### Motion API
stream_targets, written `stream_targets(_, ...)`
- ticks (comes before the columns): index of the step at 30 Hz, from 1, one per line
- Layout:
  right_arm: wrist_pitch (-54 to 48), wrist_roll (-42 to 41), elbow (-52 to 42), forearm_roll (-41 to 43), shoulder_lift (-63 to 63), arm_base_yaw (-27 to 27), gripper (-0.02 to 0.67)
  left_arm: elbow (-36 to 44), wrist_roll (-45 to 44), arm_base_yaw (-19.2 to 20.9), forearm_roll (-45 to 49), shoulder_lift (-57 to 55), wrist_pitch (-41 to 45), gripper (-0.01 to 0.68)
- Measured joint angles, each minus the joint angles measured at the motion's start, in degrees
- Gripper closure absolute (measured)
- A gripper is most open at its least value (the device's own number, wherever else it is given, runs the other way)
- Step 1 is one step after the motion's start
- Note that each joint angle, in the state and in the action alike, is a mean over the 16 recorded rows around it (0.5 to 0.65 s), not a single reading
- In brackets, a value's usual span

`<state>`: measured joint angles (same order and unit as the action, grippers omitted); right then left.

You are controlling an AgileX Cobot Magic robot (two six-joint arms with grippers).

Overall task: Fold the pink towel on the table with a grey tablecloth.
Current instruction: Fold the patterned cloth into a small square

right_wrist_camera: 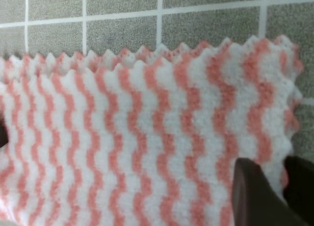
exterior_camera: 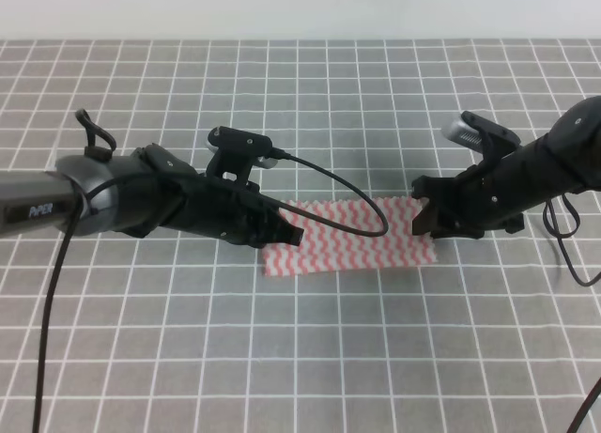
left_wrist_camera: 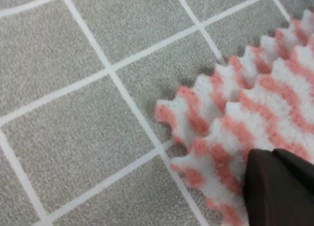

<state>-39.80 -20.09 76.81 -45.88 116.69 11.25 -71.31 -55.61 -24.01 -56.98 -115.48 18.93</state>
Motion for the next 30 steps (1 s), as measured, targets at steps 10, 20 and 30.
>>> stream_targets(10,0.0,0.1,0.1,-0.2,0.1,0.0,0.610,0.0,-0.1,0.0,0.0,0.0,0.0,0.676)
stream_targets(20,-3.1,-1.8,2.8,-4.7,0.1,0.1,0.662,0.0,-0.1,0.0,0.0,0.0,0.0,0.676)
stream_targets(30,-5.3,-4.3,5.4,-9.2,0.2,2.6,0.663,0.0,-0.1,0.0,0.0,0.0,0.1,0.675)
